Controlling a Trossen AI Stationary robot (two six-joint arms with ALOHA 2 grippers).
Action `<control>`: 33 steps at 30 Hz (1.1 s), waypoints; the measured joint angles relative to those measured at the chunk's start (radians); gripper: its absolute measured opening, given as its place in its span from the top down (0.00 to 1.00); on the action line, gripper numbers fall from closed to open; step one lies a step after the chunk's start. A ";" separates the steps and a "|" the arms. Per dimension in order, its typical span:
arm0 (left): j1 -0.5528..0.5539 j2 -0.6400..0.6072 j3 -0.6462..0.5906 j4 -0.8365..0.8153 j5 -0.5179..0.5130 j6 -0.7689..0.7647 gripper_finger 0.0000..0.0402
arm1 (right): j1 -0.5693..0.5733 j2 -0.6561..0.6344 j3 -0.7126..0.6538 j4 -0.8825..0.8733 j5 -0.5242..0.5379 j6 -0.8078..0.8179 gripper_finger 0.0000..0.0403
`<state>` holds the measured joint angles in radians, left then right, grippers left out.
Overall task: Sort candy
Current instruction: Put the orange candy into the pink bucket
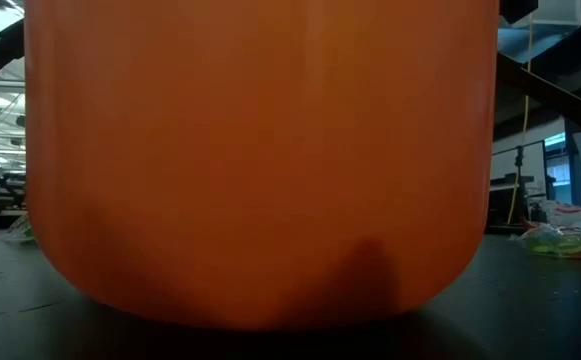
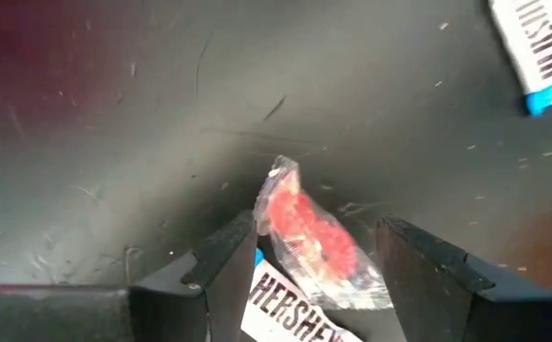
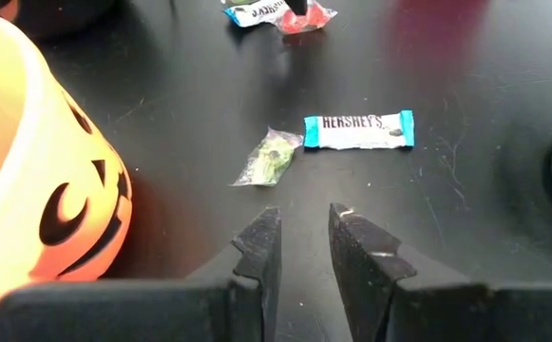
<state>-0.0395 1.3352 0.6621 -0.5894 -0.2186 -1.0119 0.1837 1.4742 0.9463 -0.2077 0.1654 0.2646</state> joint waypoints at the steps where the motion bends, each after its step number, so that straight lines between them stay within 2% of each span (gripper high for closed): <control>1: 0.000 0.014 0.000 0.001 0.000 0.000 0.49 | 0.000 0.000 0.000 0.000 0.000 0.000 0.78; 12: -0.014 0.095 0.000 0.043 0.003 0.000 0.51 | 0.000 0.000 0.000 -0.004 0.001 0.000 0.78; 25: -0.033 0.095 0.000 0.054 -0.026 0.028 0.79 | 0.000 0.000 -0.001 -0.004 0.008 0.004 0.78; 33: -0.033 0.089 0.020 0.081 -0.052 0.102 0.90 | 0.000 0.000 0.000 -0.004 0.007 0.004 0.78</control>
<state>-0.0723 1.4247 0.6816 -0.5079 -0.2707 -0.9097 0.1837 1.4742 0.9458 -0.2115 0.1726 0.2687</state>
